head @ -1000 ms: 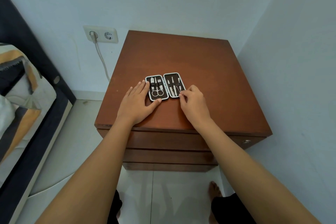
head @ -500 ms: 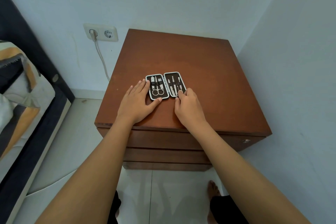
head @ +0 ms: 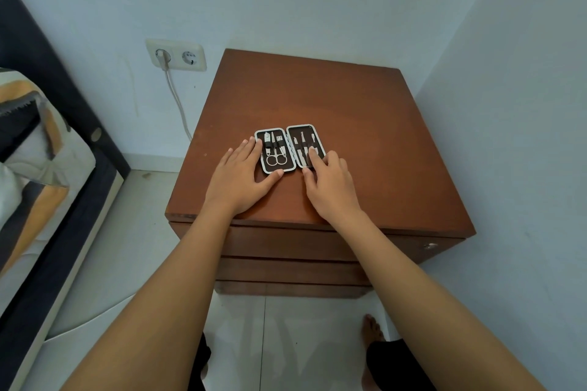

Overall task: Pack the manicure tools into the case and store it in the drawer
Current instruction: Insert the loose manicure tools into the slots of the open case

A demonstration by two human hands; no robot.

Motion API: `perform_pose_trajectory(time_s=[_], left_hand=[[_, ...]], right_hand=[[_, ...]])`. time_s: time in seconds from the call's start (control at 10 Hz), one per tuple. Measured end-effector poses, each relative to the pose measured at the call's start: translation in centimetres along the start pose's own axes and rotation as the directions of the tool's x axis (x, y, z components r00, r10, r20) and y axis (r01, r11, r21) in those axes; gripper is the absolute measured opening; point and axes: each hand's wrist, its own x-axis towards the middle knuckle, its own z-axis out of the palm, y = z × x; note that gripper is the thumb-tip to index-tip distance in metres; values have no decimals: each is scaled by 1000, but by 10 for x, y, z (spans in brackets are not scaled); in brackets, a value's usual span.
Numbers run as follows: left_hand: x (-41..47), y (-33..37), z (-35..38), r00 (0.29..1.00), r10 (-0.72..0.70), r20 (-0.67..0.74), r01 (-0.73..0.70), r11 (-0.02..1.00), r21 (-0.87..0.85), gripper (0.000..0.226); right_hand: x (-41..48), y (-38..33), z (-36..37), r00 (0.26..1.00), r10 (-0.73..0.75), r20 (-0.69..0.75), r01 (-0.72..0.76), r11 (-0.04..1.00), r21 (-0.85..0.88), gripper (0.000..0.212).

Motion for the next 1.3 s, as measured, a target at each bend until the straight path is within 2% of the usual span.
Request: perform_pose_trajectory(time_s=[0.1, 0.4, 0.6, 1.1, 1.3], left_hand=[[0, 0, 0, 1000, -2, 1, 2, 1000, 0, 79], [0, 1, -1, 1000, 5, 0, -5, 1000, -3, 79], [-1, 1, -1, 1000, 4, -1, -4, 1000, -8, 79], [0, 0, -1, 1000, 2, 1, -2, 1000, 1, 79], [0, 0, 0, 1000, 1, 3, -1, 1000, 1, 80]], right_hand=[[-14, 7, 0, 996, -4, -87, 13, 995, 98, 40], [-18, 8, 3, 994, -32, -100, 35, 999, 30, 36], [-20, 8, 4, 992, -38, -117, 43, 998, 47, 39], [-16, 5, 0, 999, -41, -32, 38, 995, -89, 41], [-1, 2, 2, 1000, 23, 11, -22, 994, -103, 43]])
